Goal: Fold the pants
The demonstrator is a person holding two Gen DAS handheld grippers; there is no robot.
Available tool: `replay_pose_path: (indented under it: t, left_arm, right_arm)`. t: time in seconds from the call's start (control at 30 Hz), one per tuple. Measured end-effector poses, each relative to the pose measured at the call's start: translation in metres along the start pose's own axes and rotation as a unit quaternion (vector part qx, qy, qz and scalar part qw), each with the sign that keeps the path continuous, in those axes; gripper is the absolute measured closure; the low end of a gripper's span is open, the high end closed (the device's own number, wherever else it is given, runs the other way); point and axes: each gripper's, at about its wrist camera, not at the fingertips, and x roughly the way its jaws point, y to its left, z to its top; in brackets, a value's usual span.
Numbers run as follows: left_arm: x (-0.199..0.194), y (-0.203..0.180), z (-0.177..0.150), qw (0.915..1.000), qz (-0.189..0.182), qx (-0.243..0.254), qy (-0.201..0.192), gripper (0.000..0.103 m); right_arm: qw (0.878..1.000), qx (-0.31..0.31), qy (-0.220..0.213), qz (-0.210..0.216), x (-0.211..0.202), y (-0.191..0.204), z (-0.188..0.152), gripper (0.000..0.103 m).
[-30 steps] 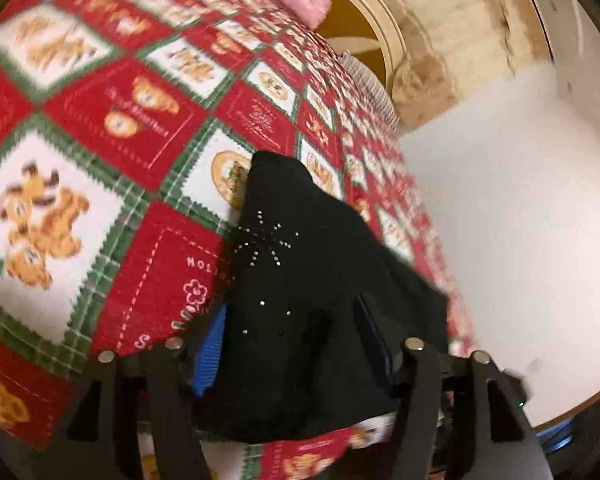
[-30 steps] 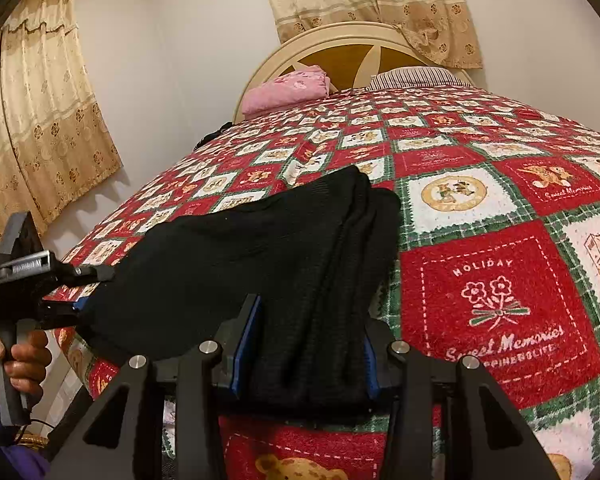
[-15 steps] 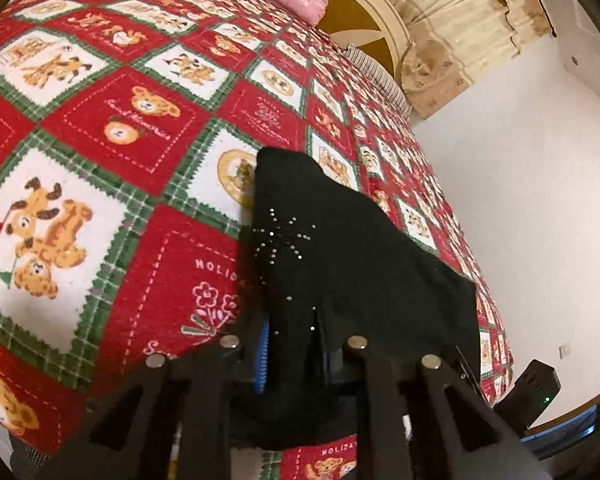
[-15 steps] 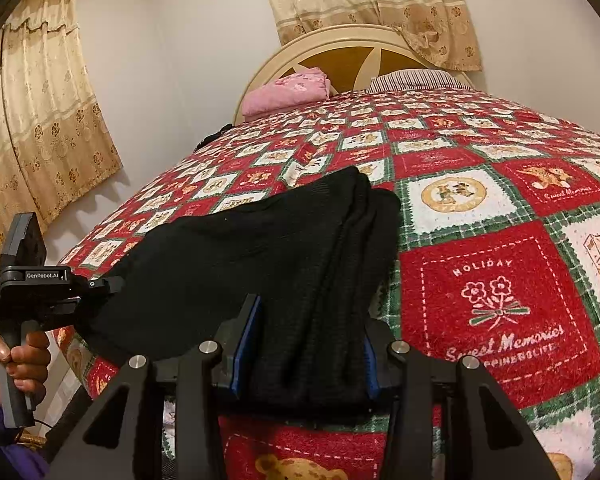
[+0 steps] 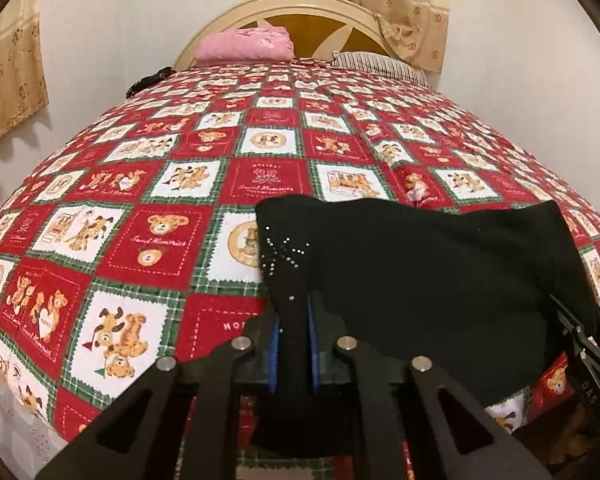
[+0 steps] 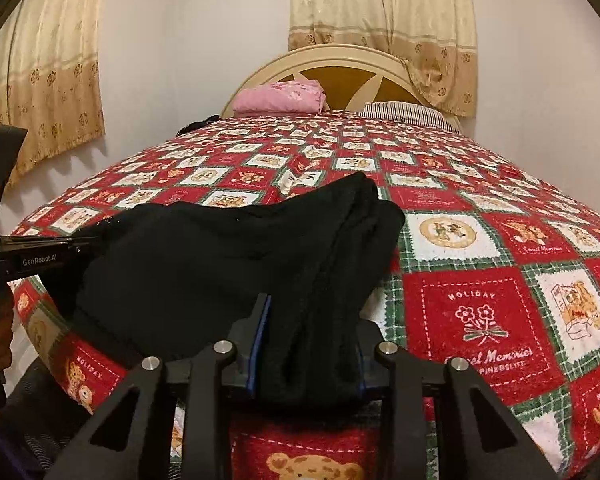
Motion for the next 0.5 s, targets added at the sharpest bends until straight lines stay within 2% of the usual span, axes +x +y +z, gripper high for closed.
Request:
replay_pose_path:
  t: [0.5]
  left_arm:
    - [-0.01,-0.004,0.006,0.9999,-0.008,0.008,-0.011,0.09]
  right_arm:
    - [1.0,-0.008,-0.024,-0.004,-0.021,0.019,0.019,0.072]
